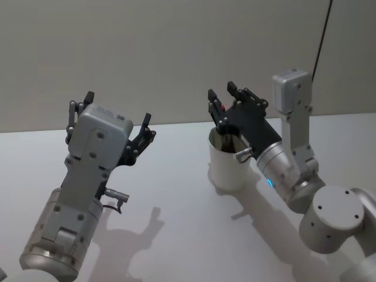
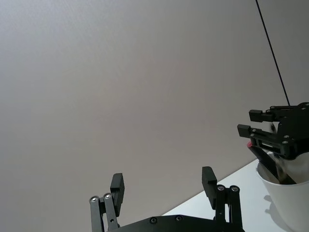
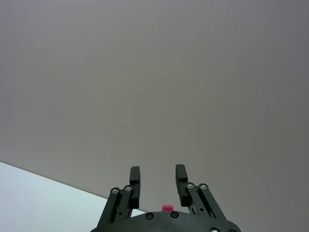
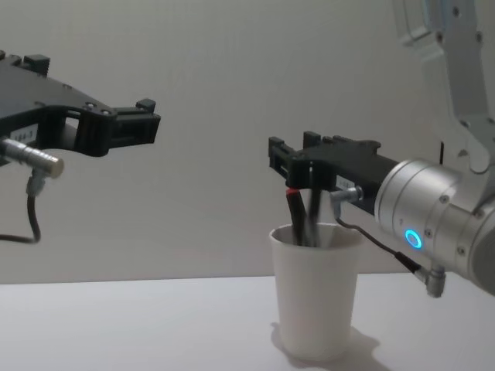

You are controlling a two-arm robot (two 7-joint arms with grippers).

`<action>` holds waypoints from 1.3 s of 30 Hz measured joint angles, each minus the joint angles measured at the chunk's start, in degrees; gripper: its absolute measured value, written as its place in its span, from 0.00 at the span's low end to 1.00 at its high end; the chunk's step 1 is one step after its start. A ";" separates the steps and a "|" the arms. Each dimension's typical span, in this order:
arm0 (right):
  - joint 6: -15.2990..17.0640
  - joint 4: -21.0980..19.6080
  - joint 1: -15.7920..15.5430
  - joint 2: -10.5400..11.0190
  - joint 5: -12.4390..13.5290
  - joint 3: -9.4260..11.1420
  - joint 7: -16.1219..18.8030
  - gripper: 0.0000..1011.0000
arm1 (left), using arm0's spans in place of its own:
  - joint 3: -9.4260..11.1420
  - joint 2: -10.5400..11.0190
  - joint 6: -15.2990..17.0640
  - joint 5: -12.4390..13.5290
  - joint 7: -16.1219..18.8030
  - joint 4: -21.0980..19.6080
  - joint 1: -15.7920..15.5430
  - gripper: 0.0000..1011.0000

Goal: Place the pen into the pen holder.

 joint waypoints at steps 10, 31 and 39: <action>0.10 0.16 -0.05 -0.09 0.08 -0.07 0.17 0.72 | 0.00 0.00 0.00 -0.01 0.00 0.00 0.00 0.99; -3.38 -3.50 -0.22 2.03 -1.19 2.37 -1.86 0.99 | 0.00 0.00 0.00 -0.01 0.00 0.01 0.00 0.99; -4.75 -6.52 -0.39 4.60 -2.01 5.12 -4.53 0.99 | 0.00 0.00 0.00 -0.01 0.00 0.00 0.00 0.99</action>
